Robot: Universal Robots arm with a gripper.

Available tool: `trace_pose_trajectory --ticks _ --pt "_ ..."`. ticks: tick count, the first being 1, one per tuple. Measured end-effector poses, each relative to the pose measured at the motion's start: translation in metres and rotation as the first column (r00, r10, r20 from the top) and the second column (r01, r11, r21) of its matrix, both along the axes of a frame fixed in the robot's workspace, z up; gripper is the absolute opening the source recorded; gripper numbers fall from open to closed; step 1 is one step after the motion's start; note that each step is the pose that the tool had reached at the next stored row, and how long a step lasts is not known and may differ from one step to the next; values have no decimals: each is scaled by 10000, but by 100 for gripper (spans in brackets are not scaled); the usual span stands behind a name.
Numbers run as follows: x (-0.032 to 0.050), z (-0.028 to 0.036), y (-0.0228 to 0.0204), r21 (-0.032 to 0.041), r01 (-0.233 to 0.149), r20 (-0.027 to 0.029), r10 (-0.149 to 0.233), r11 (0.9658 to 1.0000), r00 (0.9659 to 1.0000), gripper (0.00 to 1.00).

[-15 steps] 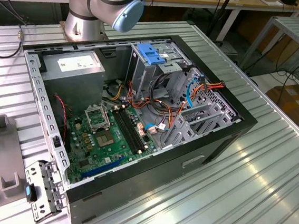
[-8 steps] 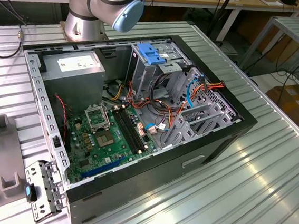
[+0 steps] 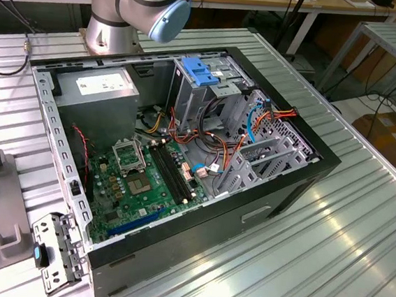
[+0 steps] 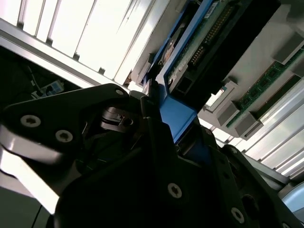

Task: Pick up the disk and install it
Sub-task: 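Pick up the disk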

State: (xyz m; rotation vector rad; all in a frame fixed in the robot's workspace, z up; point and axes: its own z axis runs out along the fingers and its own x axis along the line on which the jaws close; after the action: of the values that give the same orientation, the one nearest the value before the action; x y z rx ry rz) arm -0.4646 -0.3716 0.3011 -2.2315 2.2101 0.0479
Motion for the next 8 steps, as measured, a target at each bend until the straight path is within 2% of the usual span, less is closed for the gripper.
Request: trace_pose_trajectory --ticks 2,6,8 --pt "0 -10 0 -2 0 -4 0 10000 10000 37" --pt "0 -103 0 -4 1 -8 -1 10000 10000 37" --pt "-1 -120 -1 -2 0 -4 0 10000 10000 37"
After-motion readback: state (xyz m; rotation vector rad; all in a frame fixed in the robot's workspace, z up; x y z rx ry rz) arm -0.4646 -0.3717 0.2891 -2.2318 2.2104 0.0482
